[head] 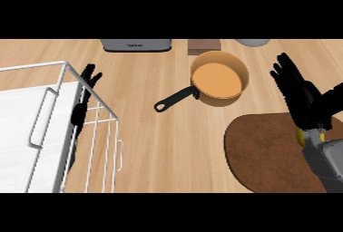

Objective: Pick the lemon from the cutting board and place it in the pot

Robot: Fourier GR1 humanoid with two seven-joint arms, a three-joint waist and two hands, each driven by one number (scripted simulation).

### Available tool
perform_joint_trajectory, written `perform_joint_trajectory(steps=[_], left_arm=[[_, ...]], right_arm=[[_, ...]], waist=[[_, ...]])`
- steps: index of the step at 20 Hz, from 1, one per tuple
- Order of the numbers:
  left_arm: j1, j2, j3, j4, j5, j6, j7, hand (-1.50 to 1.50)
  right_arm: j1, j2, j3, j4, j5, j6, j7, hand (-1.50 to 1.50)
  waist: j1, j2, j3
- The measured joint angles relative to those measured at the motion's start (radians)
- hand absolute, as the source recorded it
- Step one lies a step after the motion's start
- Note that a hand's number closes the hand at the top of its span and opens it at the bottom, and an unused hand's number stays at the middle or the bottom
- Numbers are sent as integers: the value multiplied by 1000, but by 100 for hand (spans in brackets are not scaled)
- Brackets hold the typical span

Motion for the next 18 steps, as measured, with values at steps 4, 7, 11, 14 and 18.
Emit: perform_joint_trajectory(steps=[4,7,11,14,18], left_arm=[[37,24,34,-35,8,17,32,0],[49,33,68,-78,35,28,57,0],[64,30,93,-116,81,21,101,0],[82,32,101,-147,95,26,143,0],[99,48,117,-192,103,30,214,0]], right_arm=[[38,-91,-125,57,-23,90,-120,150],[68,-226,-198,118,29,149,-213,150],[145,-288,-272,267,119,124,-403,-150],[184,-291,-343,373,113,179,-607,-150],[206,-337,-404,463,111,294,-782,-150]], waist=[[-4,31,-17],[-5,39,-20],[-5,48,-18],[-6,49,-18],[-7,49,-22]])
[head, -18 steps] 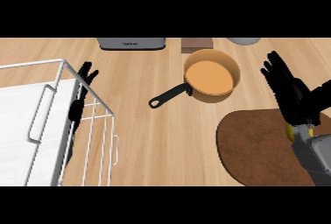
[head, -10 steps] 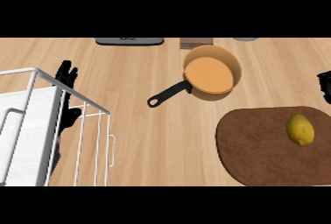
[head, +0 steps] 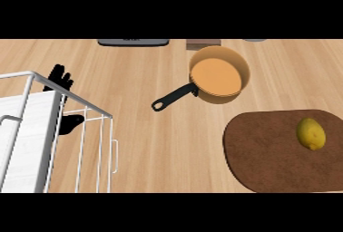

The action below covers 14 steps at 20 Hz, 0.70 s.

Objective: Pick the lemon from the cutting board and place it in the pot

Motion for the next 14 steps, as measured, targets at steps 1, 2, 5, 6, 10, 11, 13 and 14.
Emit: perform_joint_trajectory(steps=[1,2,5,6,10,11,13,14], left_arm=[[7,0,0,-12,-8,9,17,0],[1,1,5,-10,-10,8,30,0],[5,8,17,-29,-9,3,54,0],[5,4,17,-28,-10,3,54,0],[17,-1,13,-37,-16,0,56,0],[15,-1,14,-36,-19,1,57,0],[22,-9,12,-38,-25,4,54,0],[17,-8,16,-35,-23,1,57,0]], right_arm=[[0,-18,-7,14,4,32,-16,-150],[-5,-34,-5,18,13,55,-15,-150],[2,-93,23,2,48,118,24,-150],[-1,-118,38,-5,61,144,46,-150],[0,-212,120,-78,132,225,161,-150],[-4,-221,145,-102,154,231,191,-150],[-2,-247,186,-150,195,249,246,-150],[-8,-255,208,-178,213,256,284,-150]], waist=[[0,0,-1],[-1,1,-2],[-2,0,-4],[-2,0,-5],[0,-1,-6],[1,-1,-6],[0,-1,-6],[0,-1,-7]])
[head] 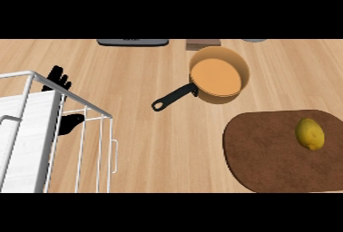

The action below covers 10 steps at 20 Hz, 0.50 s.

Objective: Pick the lemon from the cutting board and place it in the pot

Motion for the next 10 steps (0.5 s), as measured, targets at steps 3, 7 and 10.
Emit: perform_joint_trajectory(steps=[3,7,10], left_arm=[[-7,3,8,-4,-6,4,20,0],[9,-5,16,-21,-11,-6,23,0],[14,-5,29,-34,-18,-15,34,0]], right_arm=[[-13,-18,53,-78,36,35,110,-150],[-38,2,99,-158,70,70,251,-150],[-38,54,114,-220,83,67,346,-150]], waist=[[0,0,-1],[0,0,0],[-2,1,0]])
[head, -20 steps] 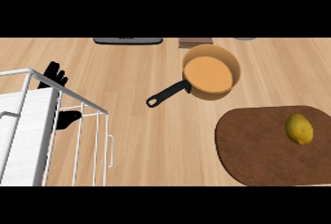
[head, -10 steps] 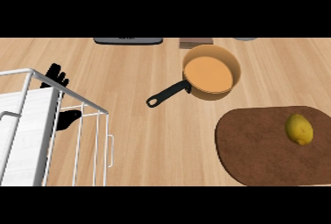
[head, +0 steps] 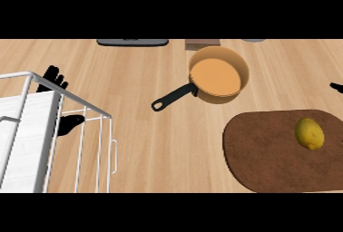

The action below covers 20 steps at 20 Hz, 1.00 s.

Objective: Pick the lemon from the cutting board and place it in the pot

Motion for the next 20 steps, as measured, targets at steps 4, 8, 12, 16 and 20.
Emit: perform_joint_trajectory(steps=[4,8,12,16,20], left_arm=[[-3,-6,23,-3,-12,-24,9,0],[29,-30,27,-36,-34,-20,20,0],[9,-43,43,-18,-44,-32,30,0],[11,-53,64,-22,-52,-53,36,0],[22,-66,76,-35,-68,-70,38,0]], right_arm=[[-8,52,-10,-29,36,25,63,-150],[8,103,-5,-44,106,24,102,-150],[10,143,1,-14,191,12,115,-150],[20,172,-32,-24,234,24,130,-150],[36,224,-44,-40,286,23,133,-150]], waist=[[-2,0,1],[-2,1,1],[-2,2,0],[-4,1,1],[-4,1,2]])
